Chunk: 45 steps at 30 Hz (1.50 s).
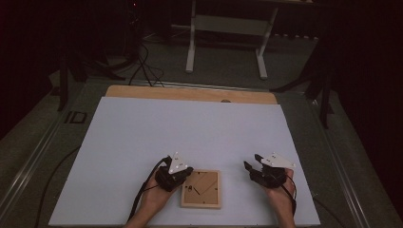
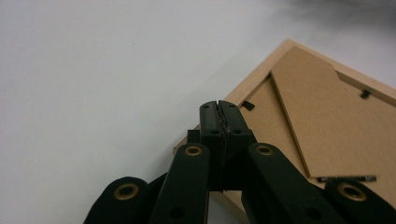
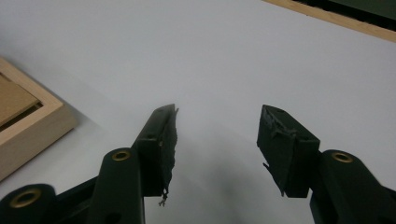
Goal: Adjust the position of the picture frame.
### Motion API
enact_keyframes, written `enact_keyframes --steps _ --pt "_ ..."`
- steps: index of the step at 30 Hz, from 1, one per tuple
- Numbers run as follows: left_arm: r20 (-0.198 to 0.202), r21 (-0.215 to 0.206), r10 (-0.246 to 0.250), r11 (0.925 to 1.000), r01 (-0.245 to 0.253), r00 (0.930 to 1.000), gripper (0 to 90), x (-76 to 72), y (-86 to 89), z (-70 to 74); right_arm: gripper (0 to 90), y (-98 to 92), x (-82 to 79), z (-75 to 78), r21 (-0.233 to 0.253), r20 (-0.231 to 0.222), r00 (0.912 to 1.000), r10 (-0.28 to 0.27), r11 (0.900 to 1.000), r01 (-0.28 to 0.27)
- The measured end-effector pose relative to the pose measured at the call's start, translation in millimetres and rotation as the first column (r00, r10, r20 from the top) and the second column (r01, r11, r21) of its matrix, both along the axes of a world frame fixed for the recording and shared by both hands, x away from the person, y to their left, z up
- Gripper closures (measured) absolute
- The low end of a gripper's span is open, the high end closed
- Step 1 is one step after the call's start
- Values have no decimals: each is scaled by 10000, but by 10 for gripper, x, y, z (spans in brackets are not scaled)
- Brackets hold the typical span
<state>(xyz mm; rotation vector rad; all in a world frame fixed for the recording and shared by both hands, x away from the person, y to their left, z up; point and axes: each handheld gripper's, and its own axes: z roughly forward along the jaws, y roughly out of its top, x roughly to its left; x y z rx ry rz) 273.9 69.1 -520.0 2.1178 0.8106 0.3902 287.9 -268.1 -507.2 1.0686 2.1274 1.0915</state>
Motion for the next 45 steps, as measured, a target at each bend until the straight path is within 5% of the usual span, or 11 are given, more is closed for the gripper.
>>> enact_keyframes --steps 16,29,45 --pt "-110 -142 131 9998 -132 9999 894 78 59 29 471 -5 -1 5 6 29 10000 37 10000 -37" --pt "-94 -773 -580 9954 571 9983 896 -194 140 225 471 -8 -2 5 10 27 10000 56 10000 -56" --pt "-413 -543 -1150 9921 1127 9925 896 -434 237 213 470 -31 -8 14 107 33 10000 -8 9999 7"
